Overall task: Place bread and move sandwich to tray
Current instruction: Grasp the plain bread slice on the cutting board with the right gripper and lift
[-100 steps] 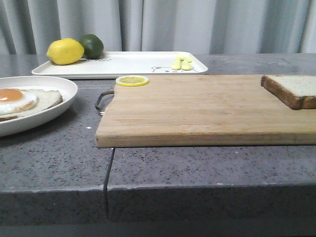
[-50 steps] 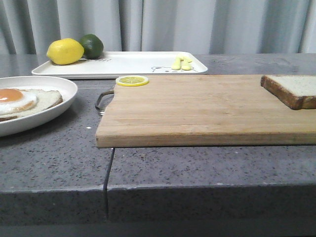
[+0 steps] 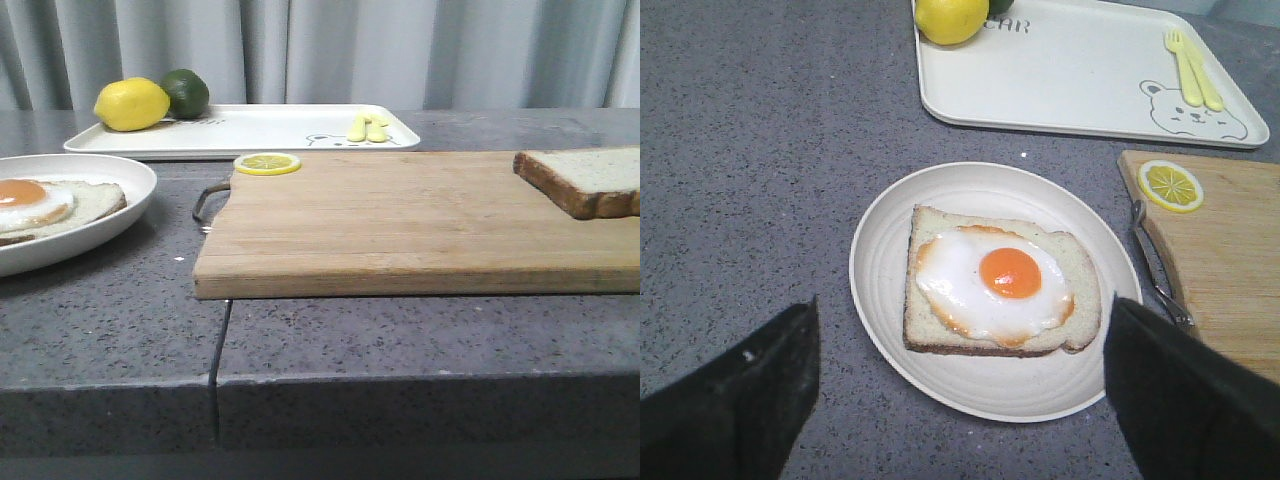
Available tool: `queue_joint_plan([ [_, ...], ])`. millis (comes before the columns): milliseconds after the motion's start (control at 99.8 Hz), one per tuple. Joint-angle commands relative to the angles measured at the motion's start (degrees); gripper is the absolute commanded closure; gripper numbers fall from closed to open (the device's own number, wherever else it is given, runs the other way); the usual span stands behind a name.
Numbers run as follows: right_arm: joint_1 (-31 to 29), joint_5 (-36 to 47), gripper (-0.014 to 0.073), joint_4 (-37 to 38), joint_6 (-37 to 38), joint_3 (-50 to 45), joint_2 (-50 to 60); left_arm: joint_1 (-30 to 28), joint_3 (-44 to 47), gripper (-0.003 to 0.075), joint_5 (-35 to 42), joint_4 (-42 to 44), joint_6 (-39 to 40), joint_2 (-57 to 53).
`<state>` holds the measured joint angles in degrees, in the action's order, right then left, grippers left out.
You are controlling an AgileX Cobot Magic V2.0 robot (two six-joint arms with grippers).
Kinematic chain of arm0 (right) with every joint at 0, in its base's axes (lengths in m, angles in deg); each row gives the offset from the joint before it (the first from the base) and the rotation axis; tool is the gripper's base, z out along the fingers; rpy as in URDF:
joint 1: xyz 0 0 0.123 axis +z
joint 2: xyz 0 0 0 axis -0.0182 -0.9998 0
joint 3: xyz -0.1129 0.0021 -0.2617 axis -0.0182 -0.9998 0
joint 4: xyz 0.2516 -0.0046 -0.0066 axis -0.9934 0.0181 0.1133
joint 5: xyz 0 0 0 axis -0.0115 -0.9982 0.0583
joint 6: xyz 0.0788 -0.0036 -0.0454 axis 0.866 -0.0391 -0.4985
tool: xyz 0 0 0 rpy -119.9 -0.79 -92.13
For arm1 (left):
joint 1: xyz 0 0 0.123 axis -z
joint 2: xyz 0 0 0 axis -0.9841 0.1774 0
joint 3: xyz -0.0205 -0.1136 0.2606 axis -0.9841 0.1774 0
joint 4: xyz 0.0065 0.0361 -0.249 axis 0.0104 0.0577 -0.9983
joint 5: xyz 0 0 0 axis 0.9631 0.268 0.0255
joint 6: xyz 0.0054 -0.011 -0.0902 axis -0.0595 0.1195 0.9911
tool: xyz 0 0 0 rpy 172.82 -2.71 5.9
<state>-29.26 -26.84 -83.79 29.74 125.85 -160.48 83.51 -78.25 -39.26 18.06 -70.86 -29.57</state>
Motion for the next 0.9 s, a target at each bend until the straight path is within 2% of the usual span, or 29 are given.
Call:
queue_joint_plan([
  [0,-0.3,-6.4,0.0659,-4.2,-0.9,1.7,2.9,0.2,-1.9,0.0176,3.6,-0.8,0.3,0.7],
  [301,0.0,-14.2,0.0654,-11.1,-0.6,2.0,12.4,0.2,-1.9,0.0176,3.6,-0.8,0.3,0.7],
  [471,3.5,-14.5,0.0652,-14.3,2.4,2.0,18.5,0.2,-1.9,0.0176,3.6,-0.8,0.3,0.7],
  [612,10.6,-11.5,0.0652,-16.4,4.8,2.0,21.8,0.2,-1.9,0.0176,3.6,-0.8,0.3,0.7],
  [712,18.1,-8.0,0.0652,-18.8,5.3,2.0,23.3,0.2,-1.9,0.0176,3.6,-0.8,0.3,0.7],
  [892,32.2,3.8,0.0652,-25.7,5.2,2.0,23.5,0.2,-1.9,0.0176,3.6,-0.8,0.3,0.7],
])
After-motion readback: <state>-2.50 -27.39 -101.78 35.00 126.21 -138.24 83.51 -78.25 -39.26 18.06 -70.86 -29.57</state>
